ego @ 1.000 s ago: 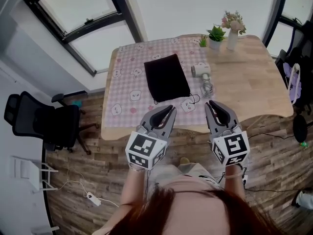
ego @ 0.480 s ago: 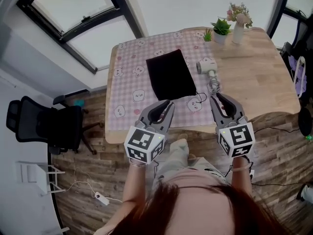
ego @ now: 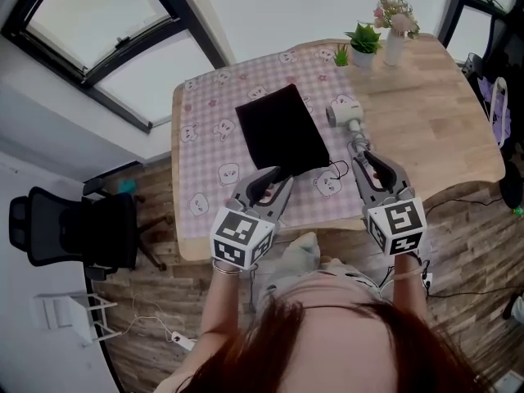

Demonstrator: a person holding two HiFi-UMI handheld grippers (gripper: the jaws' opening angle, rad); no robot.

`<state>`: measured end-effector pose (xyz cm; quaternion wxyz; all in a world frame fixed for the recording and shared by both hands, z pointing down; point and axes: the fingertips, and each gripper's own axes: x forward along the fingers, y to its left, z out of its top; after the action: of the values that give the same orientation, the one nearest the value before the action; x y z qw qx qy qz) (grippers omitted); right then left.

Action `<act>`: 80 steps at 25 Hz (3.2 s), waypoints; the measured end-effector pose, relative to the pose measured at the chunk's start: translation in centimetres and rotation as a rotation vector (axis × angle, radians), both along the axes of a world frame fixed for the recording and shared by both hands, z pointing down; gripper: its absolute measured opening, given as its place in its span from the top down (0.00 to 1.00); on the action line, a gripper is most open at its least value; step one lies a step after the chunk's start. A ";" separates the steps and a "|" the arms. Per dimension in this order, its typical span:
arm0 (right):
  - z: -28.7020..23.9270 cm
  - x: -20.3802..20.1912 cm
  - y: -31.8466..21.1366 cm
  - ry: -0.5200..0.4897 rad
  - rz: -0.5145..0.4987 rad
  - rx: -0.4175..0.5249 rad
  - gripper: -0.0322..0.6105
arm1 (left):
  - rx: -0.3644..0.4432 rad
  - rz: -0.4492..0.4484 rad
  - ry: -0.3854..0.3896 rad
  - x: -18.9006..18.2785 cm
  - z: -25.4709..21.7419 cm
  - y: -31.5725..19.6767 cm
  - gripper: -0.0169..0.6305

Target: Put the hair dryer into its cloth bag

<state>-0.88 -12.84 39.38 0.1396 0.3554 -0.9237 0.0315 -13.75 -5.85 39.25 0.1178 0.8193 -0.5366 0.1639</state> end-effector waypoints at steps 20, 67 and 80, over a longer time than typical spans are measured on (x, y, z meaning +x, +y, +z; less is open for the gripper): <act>7.7 -0.5 -6.0 0.127 0.121 -0.113 0.75 | -0.165 0.192 -0.106 -2.9 10.6 -5.9 0.74; 22.6 0.6 -12.9 0.358 0.204 -0.355 0.52 | -0.582 0.367 -0.256 -5.0 26.8 -10.4 0.88; 21.8 1.5 -14.3 0.321 0.232 -0.340 0.49 | -0.593 0.291 -0.097 -4.3 24.4 -11.8 0.93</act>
<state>0.66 -27.17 61.18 0.3376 0.4309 -0.8242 0.1451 -18.08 -17.67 63.65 0.3005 0.8088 -0.3478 0.3670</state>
